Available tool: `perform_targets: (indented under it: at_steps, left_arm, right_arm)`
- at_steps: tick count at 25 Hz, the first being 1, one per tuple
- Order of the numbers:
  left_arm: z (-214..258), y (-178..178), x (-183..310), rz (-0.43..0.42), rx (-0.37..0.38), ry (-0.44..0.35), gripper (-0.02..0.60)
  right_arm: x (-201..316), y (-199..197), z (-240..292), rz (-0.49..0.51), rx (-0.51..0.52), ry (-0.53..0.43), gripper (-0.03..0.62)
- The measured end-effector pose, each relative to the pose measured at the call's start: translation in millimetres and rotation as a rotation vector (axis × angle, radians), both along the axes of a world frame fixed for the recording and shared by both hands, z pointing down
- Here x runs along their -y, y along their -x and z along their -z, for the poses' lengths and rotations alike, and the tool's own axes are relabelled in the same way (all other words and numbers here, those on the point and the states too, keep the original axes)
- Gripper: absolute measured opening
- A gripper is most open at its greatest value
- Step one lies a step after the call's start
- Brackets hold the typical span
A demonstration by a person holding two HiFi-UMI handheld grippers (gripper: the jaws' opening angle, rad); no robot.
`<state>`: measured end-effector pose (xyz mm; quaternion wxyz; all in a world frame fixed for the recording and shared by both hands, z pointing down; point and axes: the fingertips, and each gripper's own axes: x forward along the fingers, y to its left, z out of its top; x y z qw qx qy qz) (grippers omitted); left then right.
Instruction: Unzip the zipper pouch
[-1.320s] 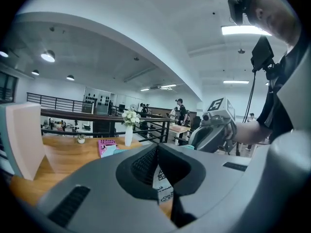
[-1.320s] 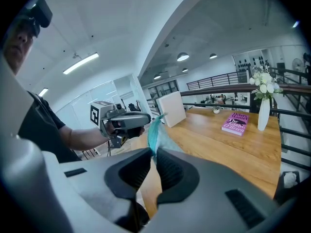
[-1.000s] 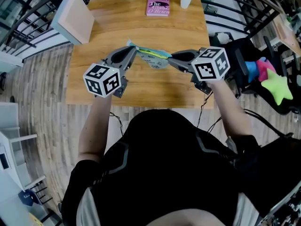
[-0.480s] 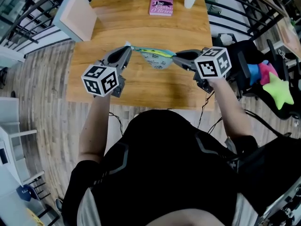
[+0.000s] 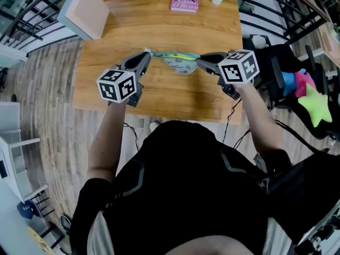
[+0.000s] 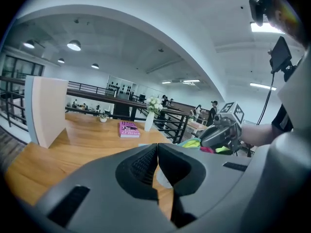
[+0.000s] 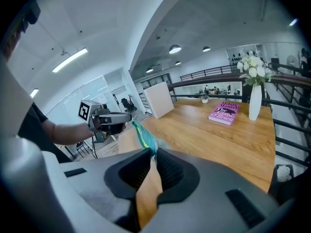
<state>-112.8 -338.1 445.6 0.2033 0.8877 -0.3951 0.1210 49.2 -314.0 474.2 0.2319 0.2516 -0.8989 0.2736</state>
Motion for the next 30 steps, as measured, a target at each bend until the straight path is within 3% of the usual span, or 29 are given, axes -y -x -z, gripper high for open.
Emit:
perform_targets:
  at_steps: [7,13,19,30]
  left_arm:
    - [-47.3,-13.8,16.0,0.036,0.074,0.041,0.029]
    - [-78.9,-21.3,28.2,0.053,0.143,0.082,0.029]
    - [-122.3,-8.0,34.1,0.112,0.168,0.180,0.029]
    - [-199.8,8.2,1.4,0.105,0.215,0.371,0.029]
  right_arm:
    - [30.3,-11.5,-43.3,-0.005,-0.079,0.007,0.051]
    - [58.9,-11.7,-76.0,-0.040,-0.075,0.017,0.051]
    - [62.1,-1.3,-110.2,0.014,-0.058,0.043,0.051]
    - [18.5,15.4,-181.7,0.043,-0.063,0.254,0.051]
